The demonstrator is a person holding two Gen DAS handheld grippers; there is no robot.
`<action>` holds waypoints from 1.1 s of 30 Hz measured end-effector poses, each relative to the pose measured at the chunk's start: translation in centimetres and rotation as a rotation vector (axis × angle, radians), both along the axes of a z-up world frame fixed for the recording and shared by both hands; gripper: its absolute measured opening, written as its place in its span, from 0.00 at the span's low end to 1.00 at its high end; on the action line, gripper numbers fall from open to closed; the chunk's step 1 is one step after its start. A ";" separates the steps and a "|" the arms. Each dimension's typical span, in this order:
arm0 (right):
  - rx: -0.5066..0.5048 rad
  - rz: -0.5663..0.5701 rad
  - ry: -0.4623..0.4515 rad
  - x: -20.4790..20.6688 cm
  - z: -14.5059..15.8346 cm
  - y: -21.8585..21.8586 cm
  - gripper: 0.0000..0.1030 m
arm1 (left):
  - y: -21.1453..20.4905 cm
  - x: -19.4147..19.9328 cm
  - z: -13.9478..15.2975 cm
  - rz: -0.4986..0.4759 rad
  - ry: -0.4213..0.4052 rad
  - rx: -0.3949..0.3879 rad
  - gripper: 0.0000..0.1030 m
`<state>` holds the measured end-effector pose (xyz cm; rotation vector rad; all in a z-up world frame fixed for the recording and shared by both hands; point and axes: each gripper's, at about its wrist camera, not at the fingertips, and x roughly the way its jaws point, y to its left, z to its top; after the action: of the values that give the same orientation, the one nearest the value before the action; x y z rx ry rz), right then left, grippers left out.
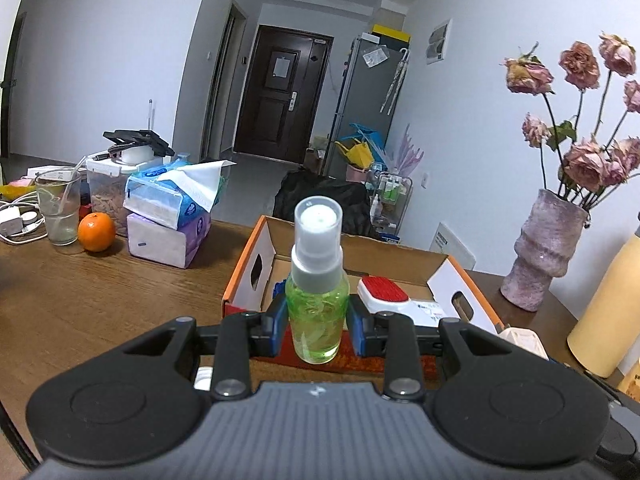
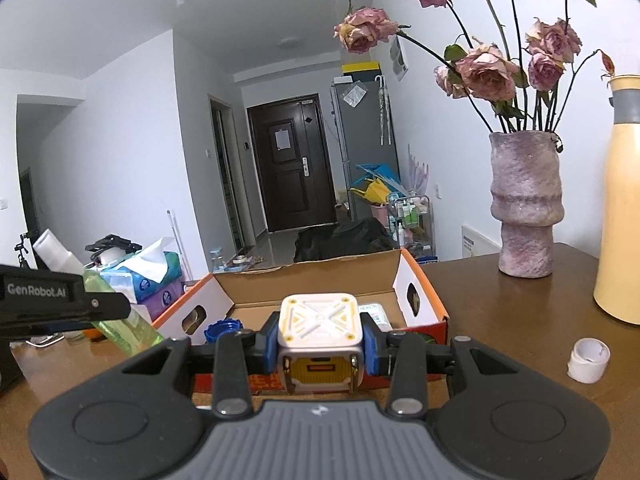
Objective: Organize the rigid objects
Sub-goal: 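Carry the green spray bottle and white cube with both tools over the box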
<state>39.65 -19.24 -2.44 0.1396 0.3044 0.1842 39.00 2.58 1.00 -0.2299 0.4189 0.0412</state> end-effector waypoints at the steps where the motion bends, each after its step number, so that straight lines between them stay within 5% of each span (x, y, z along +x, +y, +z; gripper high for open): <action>1: 0.000 0.002 -0.001 0.2 0.0 0.0 0.37 | 0.1 0.3 0.0 0.001 -0.002 -0.002 0.31; 33: -0.008 0.012 -0.029 11.5 0.6 0.9 0.37 | 1.3 11.1 -0.3 0.031 -0.022 0.005 0.31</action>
<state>51.16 -18.38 -1.84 0.1271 0.2774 0.1967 50.06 3.84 0.71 -0.2319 0.3933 0.0700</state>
